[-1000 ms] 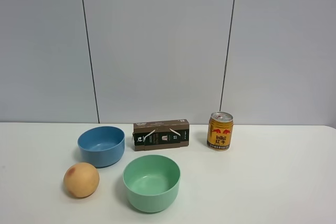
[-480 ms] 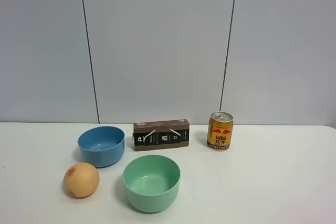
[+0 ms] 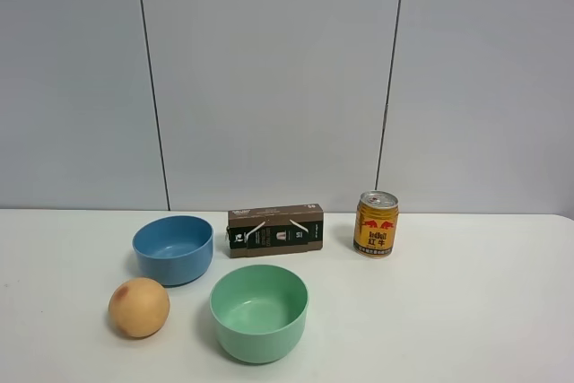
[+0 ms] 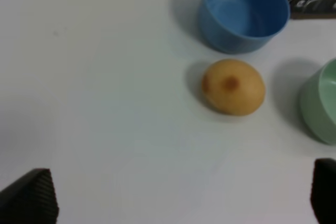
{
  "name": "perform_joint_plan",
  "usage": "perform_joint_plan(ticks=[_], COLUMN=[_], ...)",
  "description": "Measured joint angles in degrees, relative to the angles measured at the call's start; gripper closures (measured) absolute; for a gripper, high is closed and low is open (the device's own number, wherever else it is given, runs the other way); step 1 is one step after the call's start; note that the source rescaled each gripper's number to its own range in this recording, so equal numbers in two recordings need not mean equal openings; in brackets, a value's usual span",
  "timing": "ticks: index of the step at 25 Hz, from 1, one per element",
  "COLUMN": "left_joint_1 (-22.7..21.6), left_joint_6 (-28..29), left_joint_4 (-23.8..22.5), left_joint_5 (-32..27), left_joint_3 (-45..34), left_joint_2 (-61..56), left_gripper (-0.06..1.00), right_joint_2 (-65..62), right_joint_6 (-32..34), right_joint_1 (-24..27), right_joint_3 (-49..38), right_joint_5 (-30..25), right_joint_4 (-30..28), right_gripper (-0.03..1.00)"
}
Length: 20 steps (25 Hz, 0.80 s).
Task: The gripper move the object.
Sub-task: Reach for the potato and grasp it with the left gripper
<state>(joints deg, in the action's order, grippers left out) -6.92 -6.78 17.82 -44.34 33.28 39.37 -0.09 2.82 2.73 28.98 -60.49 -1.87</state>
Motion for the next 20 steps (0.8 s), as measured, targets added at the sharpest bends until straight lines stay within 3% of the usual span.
perform_joint_plan(ticks=[5, 13, 20], left_joint_1=[2.83, 19.62, 28.94], left_joint_6=[-2.50, -2.74, -1.30], left_joint_4=[0.26, -0.04, -0.10], left_joint_5=[6.05, 18.87, 29.41], left_joint_3=[0.00, 0.00, 0.00], left_joint_2=[8.95, 22.56, 35.37], left_gripper=[-0.06, -0.05, -0.05], right_joint_2=[0.00, 0.00, 0.00], right_joint_6=[0.00, 0.00, 0.00], right_joint_1=[0.00, 0.00, 0.00], right_joint_3=[0.00, 0.00, 0.00], right_joint_5=[0.00, 0.00, 0.00], right_joint_4=[0.00, 0.00, 0.00], right_gripper=[-0.03, -0.03, -0.03])
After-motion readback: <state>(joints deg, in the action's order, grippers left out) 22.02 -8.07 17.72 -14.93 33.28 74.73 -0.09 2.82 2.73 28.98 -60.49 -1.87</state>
